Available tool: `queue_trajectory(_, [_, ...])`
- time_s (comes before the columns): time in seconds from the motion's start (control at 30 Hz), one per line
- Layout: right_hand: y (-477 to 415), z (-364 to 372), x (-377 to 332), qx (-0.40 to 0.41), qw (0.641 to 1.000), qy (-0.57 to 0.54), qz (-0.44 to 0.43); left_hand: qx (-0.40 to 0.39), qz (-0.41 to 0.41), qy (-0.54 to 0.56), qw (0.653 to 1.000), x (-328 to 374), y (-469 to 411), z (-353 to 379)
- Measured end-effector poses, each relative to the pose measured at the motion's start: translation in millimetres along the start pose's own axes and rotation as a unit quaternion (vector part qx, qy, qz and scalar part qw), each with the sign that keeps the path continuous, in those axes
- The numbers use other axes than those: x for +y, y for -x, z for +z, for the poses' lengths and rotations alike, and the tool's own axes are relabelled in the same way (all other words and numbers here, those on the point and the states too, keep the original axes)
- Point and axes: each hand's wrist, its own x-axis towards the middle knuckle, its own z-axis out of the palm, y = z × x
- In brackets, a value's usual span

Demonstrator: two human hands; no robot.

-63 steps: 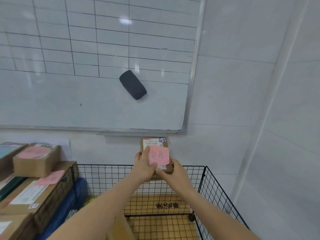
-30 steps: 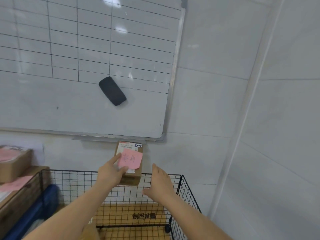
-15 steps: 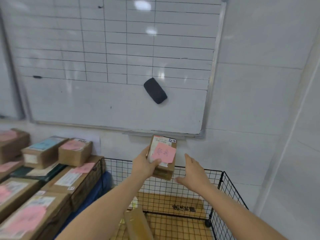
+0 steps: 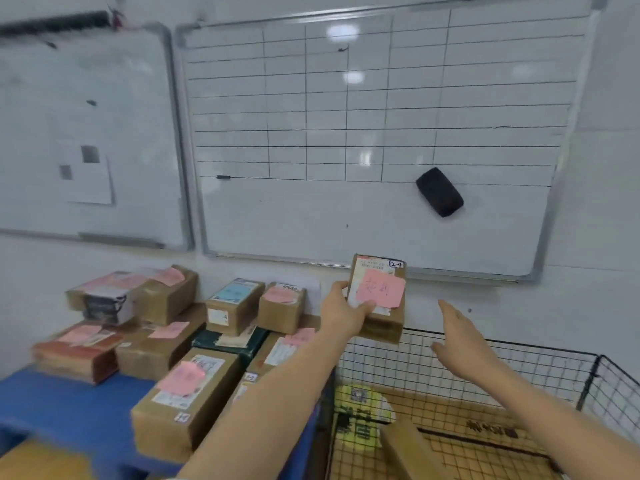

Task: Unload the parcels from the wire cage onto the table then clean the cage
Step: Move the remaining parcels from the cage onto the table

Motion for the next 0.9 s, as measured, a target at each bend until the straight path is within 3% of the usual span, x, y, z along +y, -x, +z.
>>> queue_trajectory(0.23, [1, 43, -115, 0.023, 0.999, -0.048, -0.011, 0.023, 0.007, -0.037, 0.999, -52, -19, -115])
queue_trajectory(0.47, [4, 89, -214, -0.009, 0.995, -0.069, -0.069, 0.039, -0.03, -0.031, 0.998, -107, -21, -204])
queue_trajectory(0.67, [-3, 133, -261, -0.038, 0.985, -0.091, -0.142, 0.041, -0.08, 0.0, 0.996, -155, -13, -243])
queue_trajectory(0.9, [15, 138, -294, -0.1, 0.98, -0.048, -0.166, 0.038, -0.122, -0.017, 0.992, -187, -14, -260])
